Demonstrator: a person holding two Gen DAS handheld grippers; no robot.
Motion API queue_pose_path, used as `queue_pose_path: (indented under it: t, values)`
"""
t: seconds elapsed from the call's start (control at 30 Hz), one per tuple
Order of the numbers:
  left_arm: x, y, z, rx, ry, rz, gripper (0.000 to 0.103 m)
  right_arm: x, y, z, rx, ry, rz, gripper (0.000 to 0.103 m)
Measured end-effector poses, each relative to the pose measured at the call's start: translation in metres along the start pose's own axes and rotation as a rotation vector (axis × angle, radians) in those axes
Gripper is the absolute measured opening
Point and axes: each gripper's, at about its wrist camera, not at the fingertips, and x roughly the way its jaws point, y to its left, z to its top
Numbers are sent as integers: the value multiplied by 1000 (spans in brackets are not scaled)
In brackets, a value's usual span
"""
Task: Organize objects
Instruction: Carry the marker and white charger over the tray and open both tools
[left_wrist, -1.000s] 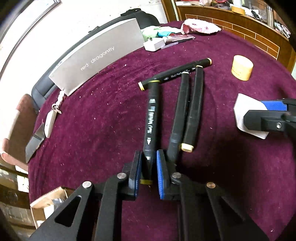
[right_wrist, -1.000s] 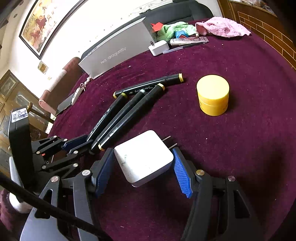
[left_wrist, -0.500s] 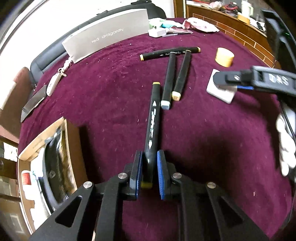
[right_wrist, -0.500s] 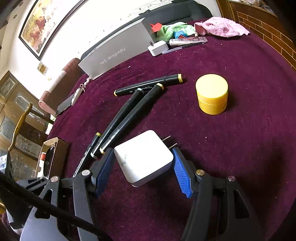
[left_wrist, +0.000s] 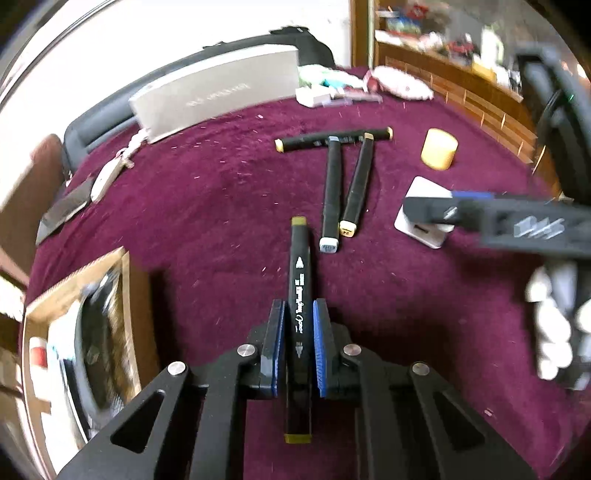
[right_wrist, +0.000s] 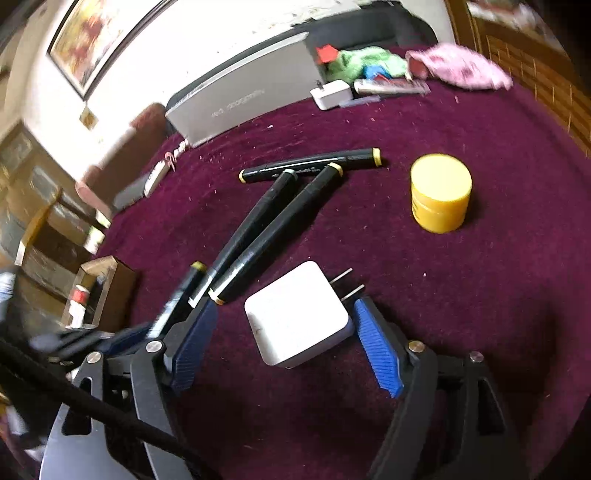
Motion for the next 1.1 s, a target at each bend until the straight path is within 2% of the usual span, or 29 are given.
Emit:
queue_pose_path:
  t: [0.13, 0.2, 0.27, 0.33, 0.5, 0.57, 0.67, 0.87, 0.97, 1.1]
  values:
    - [-44, 12, -19, -64, -90, -27, 11, 9, 18, -9, -140, 0, -133, 73]
    - [-67, 19, -32, -94, -139, -34, 11, 10, 23, -11, -176, -8, -186, 56]
    - [-90, 31, -45, -138, -189, -36, 11, 8, 19, -11, -159, -17, -170, 51]
    - [-114, 47, -60, -181, -245, -18, 11, 6, 14, -10, -132, -29, -163, 51]
    - [-169, 96, -106, -293, -314, 81, 12, -4, 11, -11, -84, -41, -150, 50]
    - [-180, 116, -124, -331, -321, 129, 12, -16, 18, -16, -66, -42, -114, 49]
    - [-181, 143, -149, -395, -308, 157, 12, -35, 43, -23, -69, -22, -15, 49]
    - [-150, 172, -168, -484, -253, 155, 12, -53, 128, -31, -162, 25, 182, 49]
    - [-134, 179, -173, -492, -216, 151, 12, -47, 169, -40, -224, 62, 235, 49]
    - [-119, 178, -180, -496, -190, 146, 12, -25, 207, -49, -268, 117, 255, 49]
